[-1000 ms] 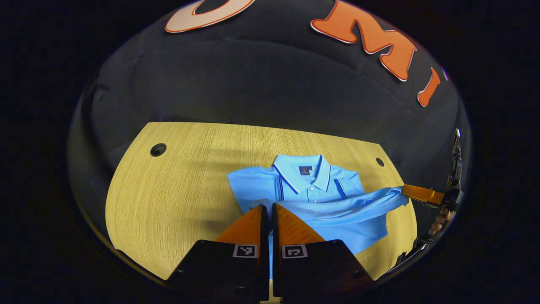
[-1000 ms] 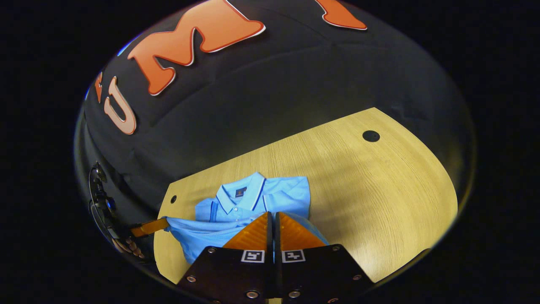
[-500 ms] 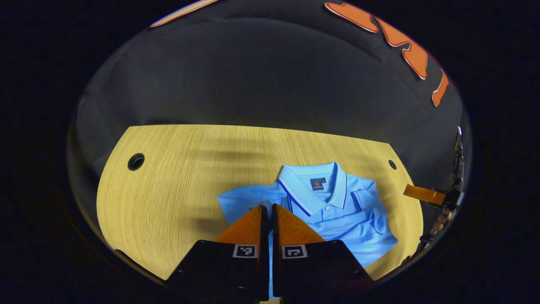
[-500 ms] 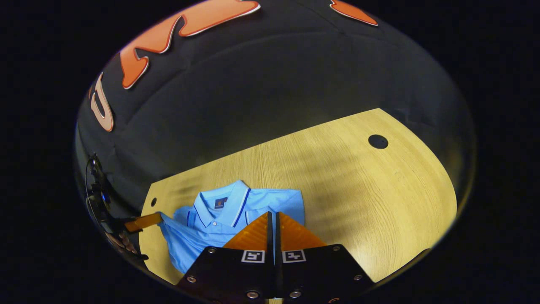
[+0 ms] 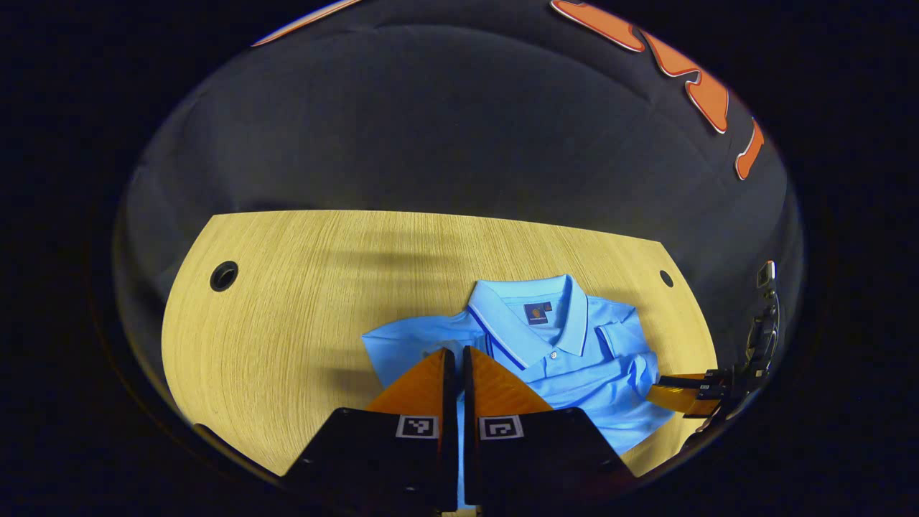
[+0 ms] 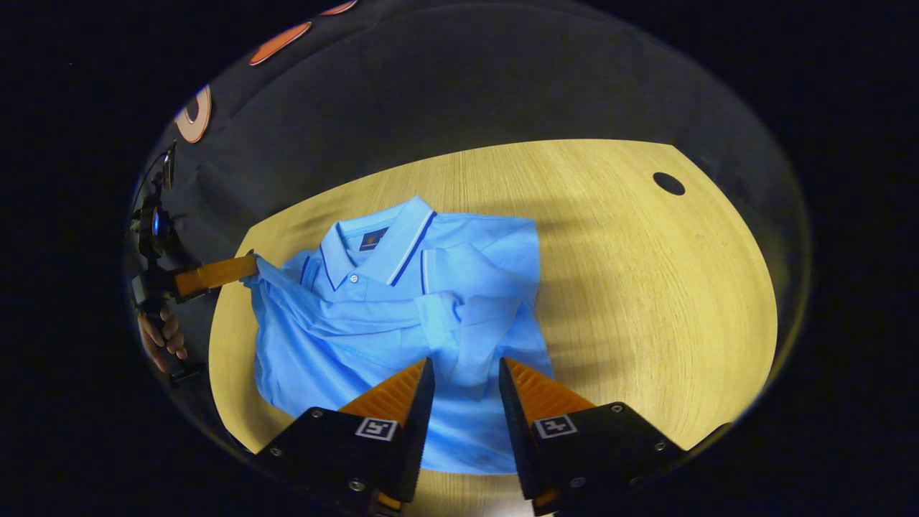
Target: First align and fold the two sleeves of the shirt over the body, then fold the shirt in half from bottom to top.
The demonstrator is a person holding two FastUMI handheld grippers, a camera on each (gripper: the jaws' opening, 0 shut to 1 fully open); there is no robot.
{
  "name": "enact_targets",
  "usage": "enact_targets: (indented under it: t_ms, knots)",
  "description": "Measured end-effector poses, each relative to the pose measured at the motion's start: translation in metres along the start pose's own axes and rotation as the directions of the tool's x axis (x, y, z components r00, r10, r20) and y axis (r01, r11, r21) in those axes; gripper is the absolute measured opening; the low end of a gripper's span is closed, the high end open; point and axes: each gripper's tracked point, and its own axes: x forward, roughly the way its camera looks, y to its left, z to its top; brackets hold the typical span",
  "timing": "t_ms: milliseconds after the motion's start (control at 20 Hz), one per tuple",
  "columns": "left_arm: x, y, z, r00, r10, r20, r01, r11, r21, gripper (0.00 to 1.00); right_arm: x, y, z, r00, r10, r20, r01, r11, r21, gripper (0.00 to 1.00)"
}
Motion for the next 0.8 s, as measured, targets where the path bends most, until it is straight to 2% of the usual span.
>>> enact_targets:
  t_ms: [50, 250, 350, 400, 500, 600, 800]
  knots:
    - [0.000, 0.002, -0.002, 1.000, 0.004, -0.004, -0.004, 1.000, -0.009, 0.07, 0.002, 0.001, -0.002, 1.000, -0.002, -0.005, 0.002, 1.000, -0.006, 0.65]
    - [-0.002, 0.009, -0.008, 1.000, 0.012, -0.015, -0.013, 0.999, -0.037, 0.07, 0.023, 0.002, -0.006, 0.999, -0.033, -0.013, 0.033, 0.999, 0.004, 0.67]
    - [-0.003, 0.011, -0.011, 1.000, 0.015, -0.019, -0.016, 0.999, -0.035, 0.07, 0.027, 0.004, -0.005, 0.999, -0.032, -0.013, 0.033, 0.999, 0.034, 0.53]
    - [-0.004, 0.012, -0.011, 1.000, 0.016, -0.021, -0.016, 0.999, -0.034, 0.07, 0.028, 0.003, -0.006, 0.999, -0.037, -0.025, 0.039, 0.997, 0.060, 0.37]
    - [-0.005, 0.012, -0.011, 1.000, 0.012, -0.021, -0.013, 0.999, -0.033, 0.07, 0.028, 0.004, -0.002, 0.999, -0.029, -0.024, 0.032, 0.994, 0.109, 0.12]
    - [-0.009, 0.013, -0.008, 1.000, 0.007, -0.011, -0.008, 1.000, -0.028, 0.07, 0.019, 0.007, 0.012, 1.000, -0.003, 0.022, 0.000, 0.990, 0.140, 0.03]
    - [-0.015, 0.011, 0.010, 0.999, -0.006, 0.050, 0.006, 1.000, 0.007, 0.07, 0.008, 0.010, 0.047, 0.993, 0.042, 0.114, -0.066, 0.974, 0.217, 0.01]
